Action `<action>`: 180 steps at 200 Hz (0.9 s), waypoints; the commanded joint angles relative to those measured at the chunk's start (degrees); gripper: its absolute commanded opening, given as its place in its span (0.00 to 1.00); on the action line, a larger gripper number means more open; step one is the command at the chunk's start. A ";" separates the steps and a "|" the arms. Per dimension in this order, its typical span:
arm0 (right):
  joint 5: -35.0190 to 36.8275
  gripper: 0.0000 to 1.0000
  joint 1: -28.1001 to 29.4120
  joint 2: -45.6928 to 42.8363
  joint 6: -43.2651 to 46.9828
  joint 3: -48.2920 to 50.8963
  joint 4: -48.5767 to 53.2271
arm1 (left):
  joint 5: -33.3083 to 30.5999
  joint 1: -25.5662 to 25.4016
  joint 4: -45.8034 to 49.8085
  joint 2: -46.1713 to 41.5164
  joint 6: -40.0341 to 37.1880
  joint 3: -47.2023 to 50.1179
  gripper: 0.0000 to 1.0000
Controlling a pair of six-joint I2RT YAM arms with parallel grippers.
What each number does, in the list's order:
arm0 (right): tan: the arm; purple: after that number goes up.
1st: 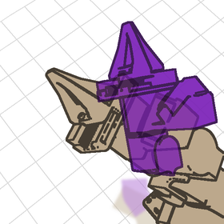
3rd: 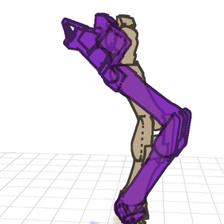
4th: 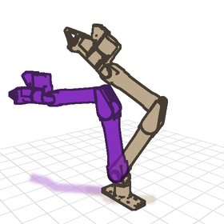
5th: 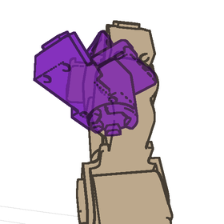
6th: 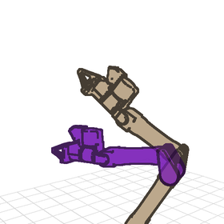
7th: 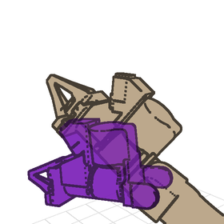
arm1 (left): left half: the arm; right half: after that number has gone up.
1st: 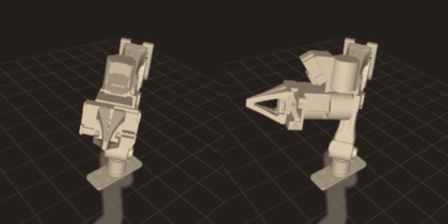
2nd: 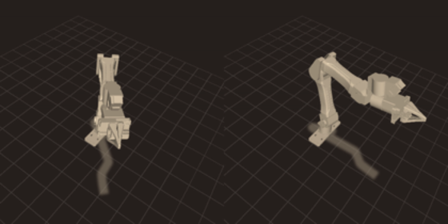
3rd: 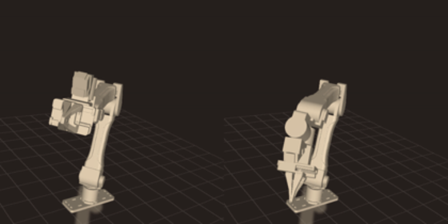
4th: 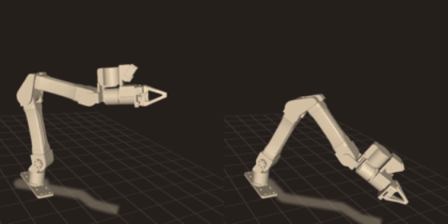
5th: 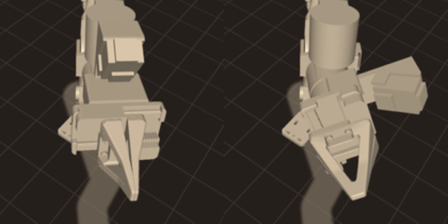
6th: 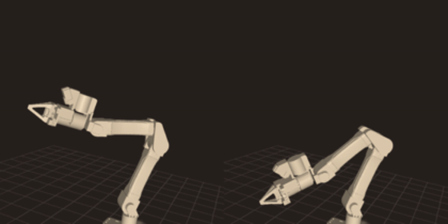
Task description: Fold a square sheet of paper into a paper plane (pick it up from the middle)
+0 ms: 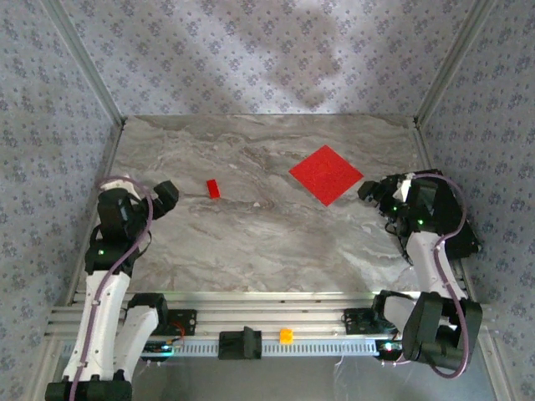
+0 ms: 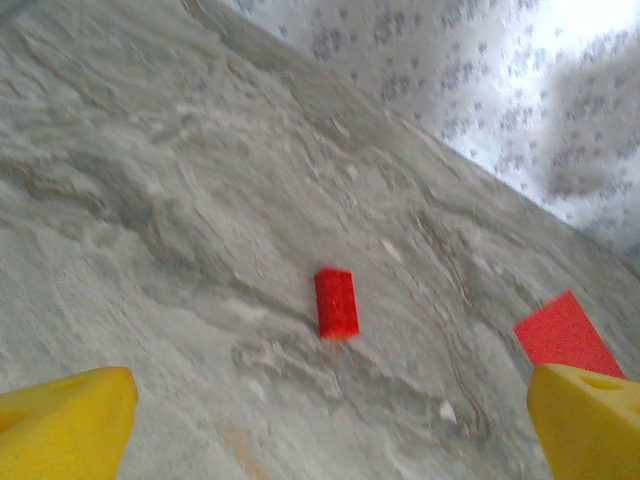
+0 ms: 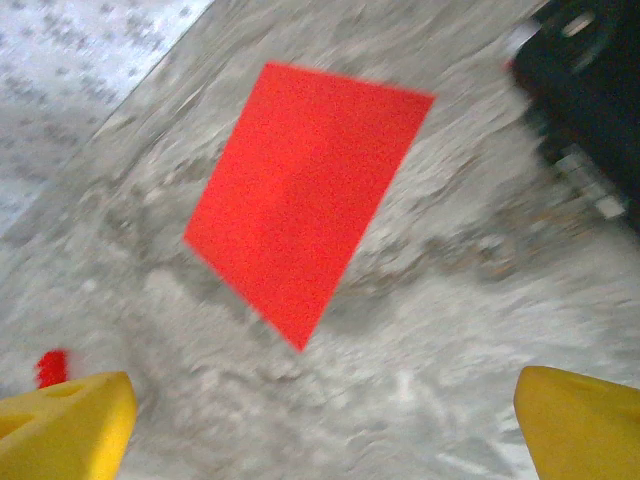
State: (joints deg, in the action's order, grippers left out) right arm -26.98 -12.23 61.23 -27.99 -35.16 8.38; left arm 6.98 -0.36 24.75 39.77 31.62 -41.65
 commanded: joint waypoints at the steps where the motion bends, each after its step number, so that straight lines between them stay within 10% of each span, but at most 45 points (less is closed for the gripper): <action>1: -9.74 0.99 1.74 3.50 -3.04 -1.24 -0.48 | 7.94 0.36 4.79 1.53 0.12 -1.55 1.00; 180: 6.28 0.83 20.74 52.90 -6.17 -42.36 9.00 | 14.18 0.36 7.38 6.81 -1.30 -0.26 1.00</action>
State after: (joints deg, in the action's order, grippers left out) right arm -24.91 7.57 111.24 -35.14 -73.54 11.46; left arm 19.31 -0.36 31.55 45.58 30.68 -41.04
